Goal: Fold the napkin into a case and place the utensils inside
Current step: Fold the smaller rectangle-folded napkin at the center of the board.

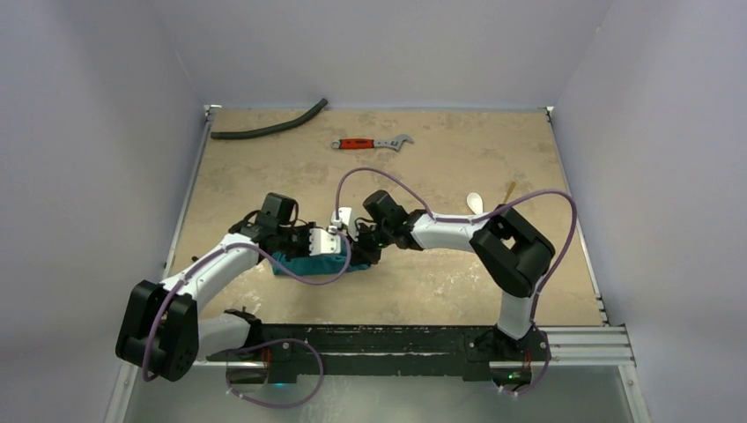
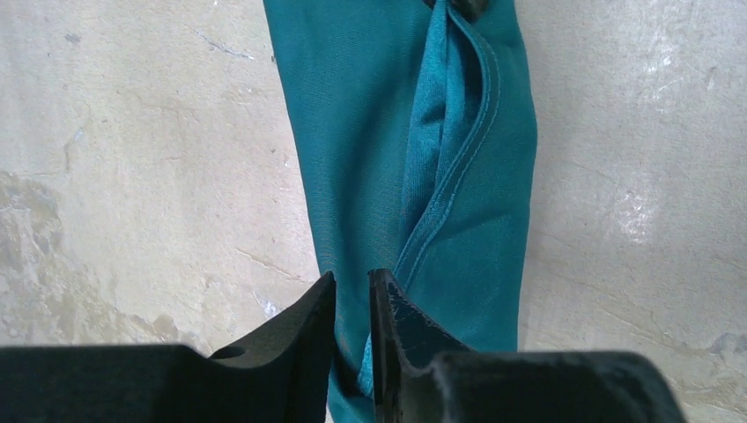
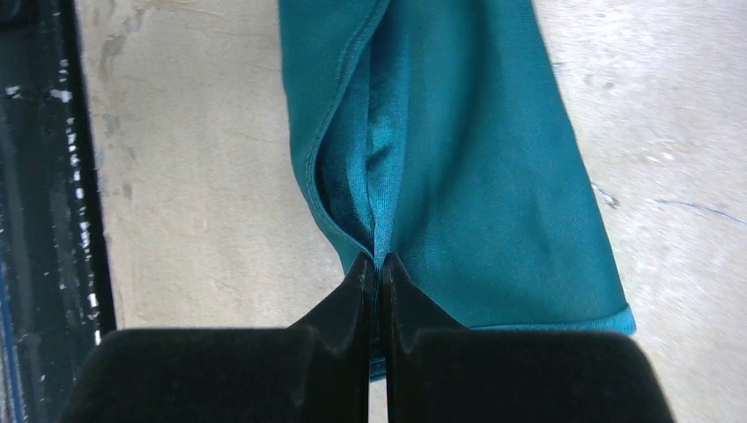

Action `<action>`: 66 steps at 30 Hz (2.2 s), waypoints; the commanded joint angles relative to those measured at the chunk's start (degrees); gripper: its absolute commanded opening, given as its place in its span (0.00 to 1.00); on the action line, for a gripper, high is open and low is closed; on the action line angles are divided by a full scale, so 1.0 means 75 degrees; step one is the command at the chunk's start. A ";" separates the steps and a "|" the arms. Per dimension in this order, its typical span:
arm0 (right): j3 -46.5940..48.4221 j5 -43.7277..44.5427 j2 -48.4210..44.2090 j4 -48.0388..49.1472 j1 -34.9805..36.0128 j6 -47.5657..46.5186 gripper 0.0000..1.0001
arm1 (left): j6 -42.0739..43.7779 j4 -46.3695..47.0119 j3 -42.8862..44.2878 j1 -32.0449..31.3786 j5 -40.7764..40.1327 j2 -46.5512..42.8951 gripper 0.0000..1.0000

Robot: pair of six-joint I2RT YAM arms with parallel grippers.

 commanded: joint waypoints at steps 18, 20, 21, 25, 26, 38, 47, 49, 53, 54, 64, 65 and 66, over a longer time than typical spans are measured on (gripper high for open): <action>0.0620 -0.2779 0.1105 -0.1440 0.0009 -0.1004 0.03 | -0.0266 0.1102 -0.0280 0.0218 0.0084 -0.0655 0.00; 0.0652 -0.2870 0.1186 -0.1485 -0.0010 -0.0992 0.03 | 0.0009 0.0935 -0.0324 0.0059 0.0047 -0.0702 0.00; 0.0658 -0.2912 0.1212 -0.1477 -0.0031 -0.0968 0.02 | 0.0157 0.0910 -0.0426 -0.0004 -0.0003 -0.0783 0.00; 0.0595 -0.3003 0.1185 -0.1318 -0.0170 -0.0850 0.02 | 0.0259 0.1092 -0.1138 -0.0042 -0.0552 -0.1277 0.05; 0.0549 -0.3022 0.1165 -0.1256 -0.0193 -0.0793 0.02 | 0.0221 0.1082 -0.1181 -0.0035 -0.0649 -0.1386 0.05; 0.0425 -0.3090 0.1199 -0.0743 -0.0223 -0.0363 0.02 | 0.0487 0.0953 -0.0959 -0.0166 0.0302 -0.1930 0.16; 0.0388 -0.3085 0.1143 -0.0516 -0.0214 -0.0050 0.01 | 0.0972 0.1193 -0.1023 -0.1277 0.0237 -0.1361 0.19; 0.0395 -0.3053 0.1142 -0.0485 -0.0213 -0.0013 0.01 | 0.1001 0.1311 -0.1078 -0.1301 0.0204 -0.1205 0.19; 0.0369 -0.3023 0.1060 -0.0405 -0.0216 0.0050 0.01 | 0.0854 0.2019 -0.1105 -0.1339 0.0022 -0.0775 0.19; 0.0366 -0.3023 0.1049 -0.0403 -0.0222 0.0065 0.01 | 0.0835 0.2144 -0.1082 -0.1351 0.0015 -0.0653 0.18; 0.0389 -0.3047 0.1145 -0.0409 -0.0217 0.0230 0.00 | 0.1275 0.2148 -0.1124 -0.1404 0.0258 -0.0225 0.17; 0.0389 -0.3045 0.1150 -0.0401 -0.0215 0.0238 0.00 | 0.1324 0.2184 -0.1175 -0.1412 0.0254 -0.0209 0.17; 0.0397 -0.3047 0.1151 -0.0401 -0.0219 0.0244 0.00 | 0.1375 0.2234 -0.1196 -0.1417 0.0230 -0.0172 0.17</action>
